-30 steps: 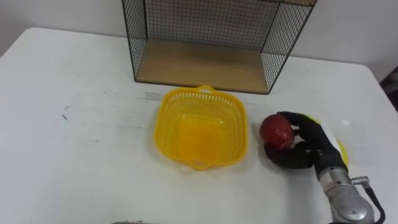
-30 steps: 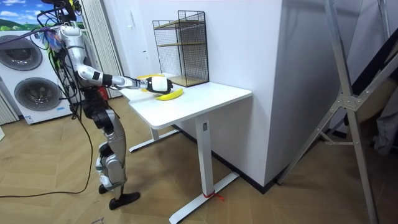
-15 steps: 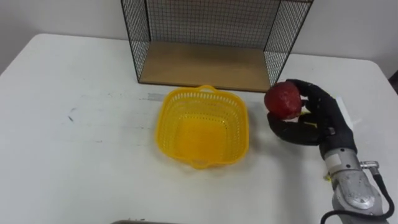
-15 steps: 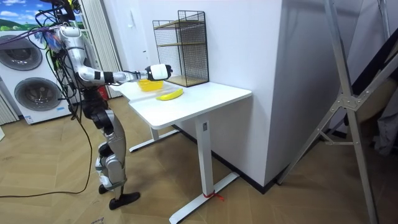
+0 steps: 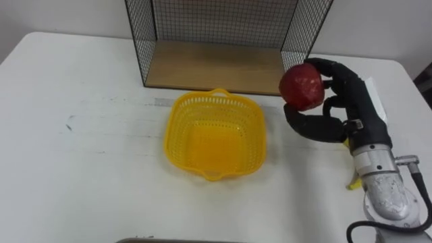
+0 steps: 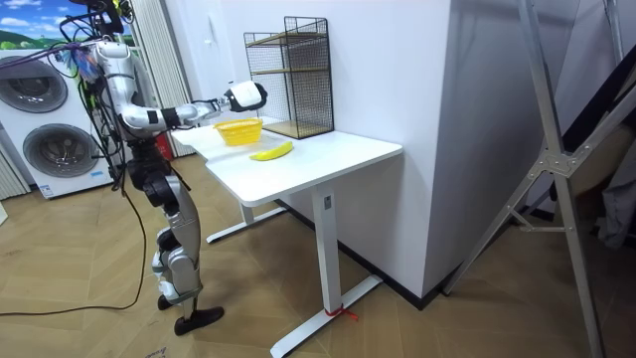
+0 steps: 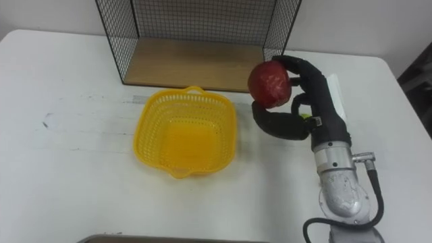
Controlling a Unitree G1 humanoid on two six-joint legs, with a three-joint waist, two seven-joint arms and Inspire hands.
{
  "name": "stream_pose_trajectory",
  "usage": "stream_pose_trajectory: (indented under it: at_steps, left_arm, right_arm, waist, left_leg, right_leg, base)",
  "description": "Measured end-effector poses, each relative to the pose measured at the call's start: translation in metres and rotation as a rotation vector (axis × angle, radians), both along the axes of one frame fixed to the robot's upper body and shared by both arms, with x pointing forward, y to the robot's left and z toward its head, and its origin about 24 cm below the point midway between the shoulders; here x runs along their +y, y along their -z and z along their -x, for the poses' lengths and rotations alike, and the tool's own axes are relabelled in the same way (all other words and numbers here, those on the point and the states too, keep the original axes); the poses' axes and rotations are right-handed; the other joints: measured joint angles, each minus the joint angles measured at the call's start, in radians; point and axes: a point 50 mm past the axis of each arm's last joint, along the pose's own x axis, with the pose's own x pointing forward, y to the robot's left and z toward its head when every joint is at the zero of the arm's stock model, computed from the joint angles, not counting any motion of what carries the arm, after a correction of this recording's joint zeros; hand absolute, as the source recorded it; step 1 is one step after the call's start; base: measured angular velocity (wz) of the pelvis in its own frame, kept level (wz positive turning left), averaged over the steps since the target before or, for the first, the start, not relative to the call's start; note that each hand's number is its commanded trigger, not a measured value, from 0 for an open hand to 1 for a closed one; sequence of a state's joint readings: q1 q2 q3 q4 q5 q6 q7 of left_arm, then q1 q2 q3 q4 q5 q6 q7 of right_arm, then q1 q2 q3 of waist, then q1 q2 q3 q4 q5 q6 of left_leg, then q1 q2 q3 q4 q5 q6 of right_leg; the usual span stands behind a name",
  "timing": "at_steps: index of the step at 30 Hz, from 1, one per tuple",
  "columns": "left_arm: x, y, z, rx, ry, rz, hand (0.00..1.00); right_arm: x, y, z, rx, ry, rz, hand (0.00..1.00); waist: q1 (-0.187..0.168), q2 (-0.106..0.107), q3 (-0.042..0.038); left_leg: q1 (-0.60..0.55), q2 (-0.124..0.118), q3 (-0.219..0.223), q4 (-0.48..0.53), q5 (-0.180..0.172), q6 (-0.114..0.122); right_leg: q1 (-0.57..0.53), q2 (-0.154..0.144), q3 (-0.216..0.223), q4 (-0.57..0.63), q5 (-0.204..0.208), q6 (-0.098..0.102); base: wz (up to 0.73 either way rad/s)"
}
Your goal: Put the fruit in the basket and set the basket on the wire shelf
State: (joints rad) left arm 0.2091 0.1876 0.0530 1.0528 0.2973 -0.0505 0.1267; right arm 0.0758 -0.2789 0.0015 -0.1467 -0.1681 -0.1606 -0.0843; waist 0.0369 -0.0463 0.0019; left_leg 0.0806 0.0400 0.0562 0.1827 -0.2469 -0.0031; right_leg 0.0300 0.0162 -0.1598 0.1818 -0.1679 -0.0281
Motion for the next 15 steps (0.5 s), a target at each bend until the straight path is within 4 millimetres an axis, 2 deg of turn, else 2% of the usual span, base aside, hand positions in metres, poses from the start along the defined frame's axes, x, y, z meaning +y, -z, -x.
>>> stream_pose_trajectory:
  at_steps: [6,15]
  left_arm:
    - [-0.003,0.001,0.001,0.011,0.031,0.005,0.0]
    - [-0.003,0.001,0.001,0.015,0.041,0.003,0.0]
  right_arm:
    - [0.021,-0.004,0.002,-0.014,-0.094,0.031,1.0]
    - [0.036,0.003,0.003,0.036,-0.199,0.089,1.0]
  waist:
    - [0.005,-0.001,0.0]
    - [0.024,-0.007,-0.0009]
  left_leg:
    - [0.001,0.0,0.001,-0.001,0.0,0.0]
    - [-0.001,0.0,-0.004,0.004,0.0,0.0]
  right_leg:
    - [0.0,0.001,0.008,0.002,0.0,0.0]
    - [0.004,0.0,0.001,0.003,0.0,0.0]
  base:
    - [-0.02]
    - [0.02]
